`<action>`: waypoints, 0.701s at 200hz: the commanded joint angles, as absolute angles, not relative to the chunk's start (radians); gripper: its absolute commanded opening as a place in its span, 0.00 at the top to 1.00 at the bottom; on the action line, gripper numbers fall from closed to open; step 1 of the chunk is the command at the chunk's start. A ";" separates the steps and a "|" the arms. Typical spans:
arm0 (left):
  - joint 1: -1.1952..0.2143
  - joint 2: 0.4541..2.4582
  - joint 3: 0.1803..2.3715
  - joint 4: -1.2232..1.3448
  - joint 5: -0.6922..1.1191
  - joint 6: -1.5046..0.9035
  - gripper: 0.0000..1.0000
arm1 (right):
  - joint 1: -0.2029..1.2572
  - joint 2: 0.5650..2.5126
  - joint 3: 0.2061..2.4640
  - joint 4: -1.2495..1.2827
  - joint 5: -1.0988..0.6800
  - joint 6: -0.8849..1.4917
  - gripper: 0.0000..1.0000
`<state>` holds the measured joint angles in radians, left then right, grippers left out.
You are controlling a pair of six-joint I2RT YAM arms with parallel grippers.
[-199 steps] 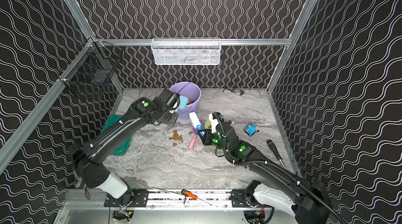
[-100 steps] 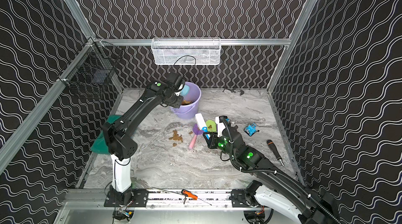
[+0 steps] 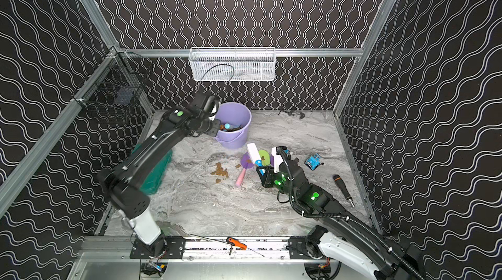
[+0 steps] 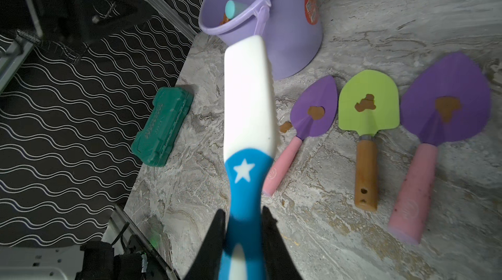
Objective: Brush the soil off the hand trowel and place it into the bucket
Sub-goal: Place the hand trowel in the bucket, then pick up the hand trowel from the center of the board.
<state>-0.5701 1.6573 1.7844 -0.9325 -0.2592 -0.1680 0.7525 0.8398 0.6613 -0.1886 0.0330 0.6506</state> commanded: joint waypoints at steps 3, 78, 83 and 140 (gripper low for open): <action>-0.638 1.484 1.568 -0.761 -0.247 -0.284 0.50 | 0.750 0.820 0.661 -0.222 0.080 0.645 1.00; -0.889 1.264 1.010 -0.491 -0.196 -0.499 0.38 | 0.749 0.812 0.597 -0.250 0.117 0.680 1.00; -0.906 1.278 1.002 -0.471 -0.206 -0.492 0.36 | 0.749 0.817 0.598 -0.250 0.116 0.681 1.00; -1.012 1.558 1.062 -0.436 -0.319 -0.442 0.28 | 0.749 0.811 0.579 -0.264 0.138 0.702 1.00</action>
<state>-0.9913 1.4864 1.0275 -0.4801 -0.2485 -0.4671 0.7486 0.8257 0.5926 -0.2733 0.1093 0.6777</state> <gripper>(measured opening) 0.716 0.212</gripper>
